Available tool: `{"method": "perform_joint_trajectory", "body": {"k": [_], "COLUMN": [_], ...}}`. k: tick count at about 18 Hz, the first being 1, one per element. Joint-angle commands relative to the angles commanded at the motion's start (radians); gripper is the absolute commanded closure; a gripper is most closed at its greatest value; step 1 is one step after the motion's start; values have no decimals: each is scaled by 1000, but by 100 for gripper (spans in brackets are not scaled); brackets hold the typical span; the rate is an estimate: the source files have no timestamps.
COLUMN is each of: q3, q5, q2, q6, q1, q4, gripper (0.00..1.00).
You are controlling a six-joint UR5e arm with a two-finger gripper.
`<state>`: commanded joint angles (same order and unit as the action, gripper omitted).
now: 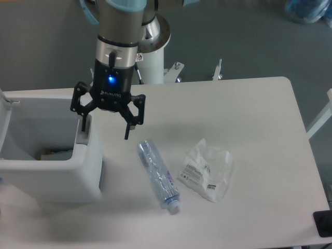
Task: Open the trash can
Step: 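Push the lid edge with the gripper to swing the lid open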
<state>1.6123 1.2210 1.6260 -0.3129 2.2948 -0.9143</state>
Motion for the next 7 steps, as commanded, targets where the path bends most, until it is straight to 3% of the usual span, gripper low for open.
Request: {"method": "perform_joint_trajectory", "body": {"k": [7], "q3": [-15], "q5": [112], "q2": [0], "q6": [-118], "q1": [77], "q4": [-5], "gripper": [0]}}
